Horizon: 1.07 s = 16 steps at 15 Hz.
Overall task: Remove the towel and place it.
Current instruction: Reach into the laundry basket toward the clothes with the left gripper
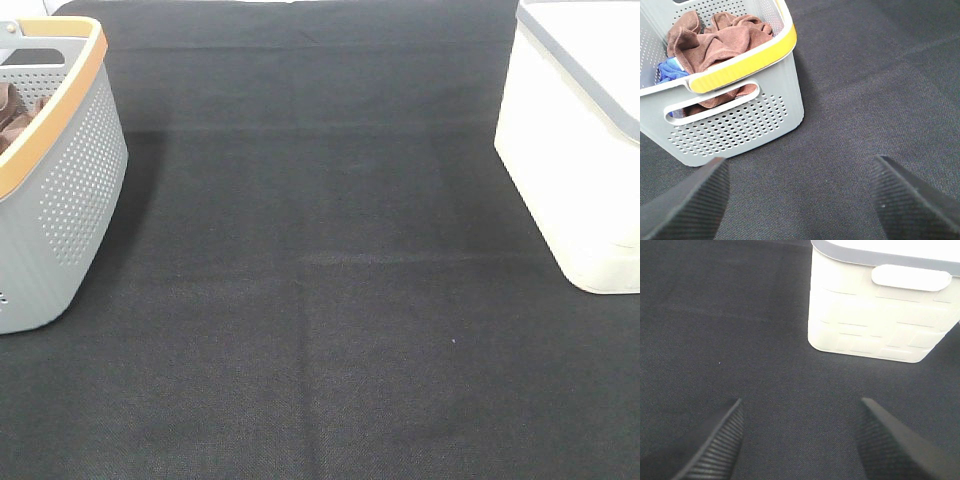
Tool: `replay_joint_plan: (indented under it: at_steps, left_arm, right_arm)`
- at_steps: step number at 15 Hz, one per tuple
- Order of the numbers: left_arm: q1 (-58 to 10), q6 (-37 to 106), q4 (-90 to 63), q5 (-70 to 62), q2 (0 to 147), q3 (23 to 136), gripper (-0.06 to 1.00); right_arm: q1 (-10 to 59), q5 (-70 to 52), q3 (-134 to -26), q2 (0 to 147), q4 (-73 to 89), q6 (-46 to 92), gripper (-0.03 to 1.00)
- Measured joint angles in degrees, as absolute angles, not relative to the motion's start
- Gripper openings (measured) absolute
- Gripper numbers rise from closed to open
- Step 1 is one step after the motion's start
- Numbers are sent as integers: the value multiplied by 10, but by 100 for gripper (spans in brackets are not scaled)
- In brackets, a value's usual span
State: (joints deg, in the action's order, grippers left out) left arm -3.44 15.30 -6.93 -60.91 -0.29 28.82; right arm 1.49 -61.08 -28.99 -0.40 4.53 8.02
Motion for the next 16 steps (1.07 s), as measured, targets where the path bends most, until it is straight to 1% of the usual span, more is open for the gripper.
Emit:
replay_joint_plan:
  at_steps: [16]
  left_arm:
    - [-34,153,-69,-609,-3,288,74]
  right_arm:
    - [15,-611,-290,-4,45,80,62]
